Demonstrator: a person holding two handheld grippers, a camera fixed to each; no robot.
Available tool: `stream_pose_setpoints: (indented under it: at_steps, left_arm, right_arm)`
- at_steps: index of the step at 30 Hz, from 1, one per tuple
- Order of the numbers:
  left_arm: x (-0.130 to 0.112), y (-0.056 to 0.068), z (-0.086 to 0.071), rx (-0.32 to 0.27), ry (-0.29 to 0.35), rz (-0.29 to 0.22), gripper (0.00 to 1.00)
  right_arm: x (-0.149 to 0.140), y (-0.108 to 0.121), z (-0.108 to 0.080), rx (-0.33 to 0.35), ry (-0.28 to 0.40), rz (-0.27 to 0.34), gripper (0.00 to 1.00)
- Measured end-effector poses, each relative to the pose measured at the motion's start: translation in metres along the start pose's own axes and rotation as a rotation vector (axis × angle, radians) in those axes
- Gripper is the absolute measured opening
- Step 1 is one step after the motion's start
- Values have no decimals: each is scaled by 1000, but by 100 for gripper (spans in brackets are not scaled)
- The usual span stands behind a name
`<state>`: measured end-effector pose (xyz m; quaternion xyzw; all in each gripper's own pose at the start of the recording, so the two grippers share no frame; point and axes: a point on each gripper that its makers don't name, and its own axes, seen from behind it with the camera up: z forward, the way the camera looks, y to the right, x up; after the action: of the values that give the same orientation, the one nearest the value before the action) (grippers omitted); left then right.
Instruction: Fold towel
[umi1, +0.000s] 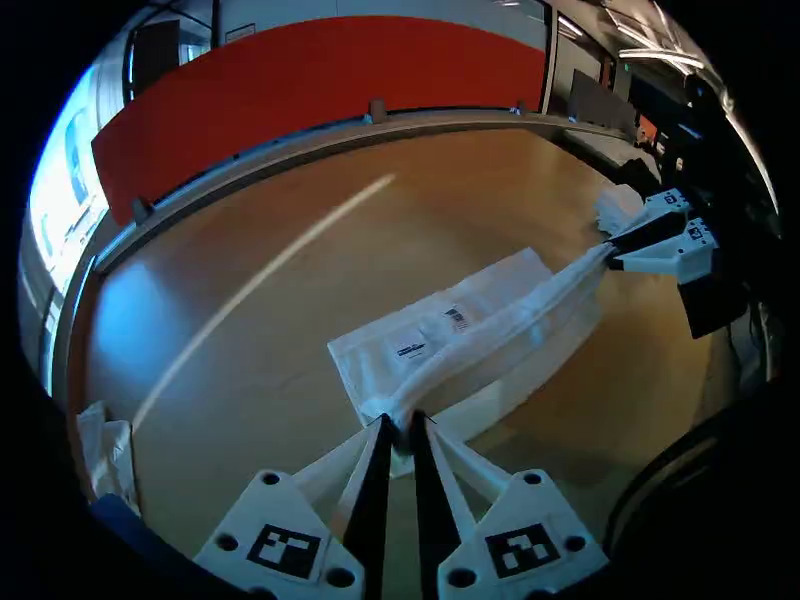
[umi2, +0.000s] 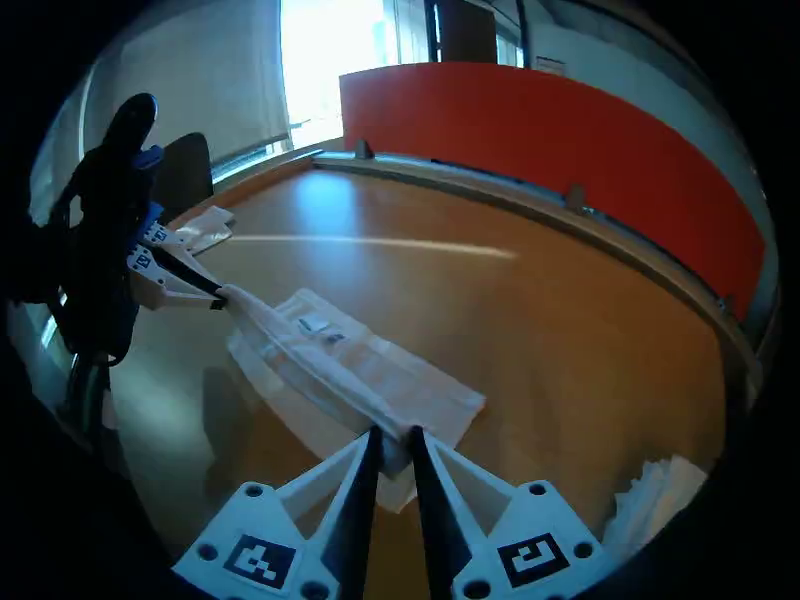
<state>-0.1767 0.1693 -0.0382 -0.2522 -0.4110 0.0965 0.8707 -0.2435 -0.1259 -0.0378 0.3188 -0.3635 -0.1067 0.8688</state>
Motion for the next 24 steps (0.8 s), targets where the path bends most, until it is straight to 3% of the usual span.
stream_pose_setpoints:
  at_steps: [12,24]
  left_arm:
    - [-2,-10,28,41,-3,-12,20]
    - [1,-27,48,103,-1,23,32]
  right_arm:
    - [-12,15,25,-40,-34,27,25]
    - [-15,35,39,-116,-42,12,48]
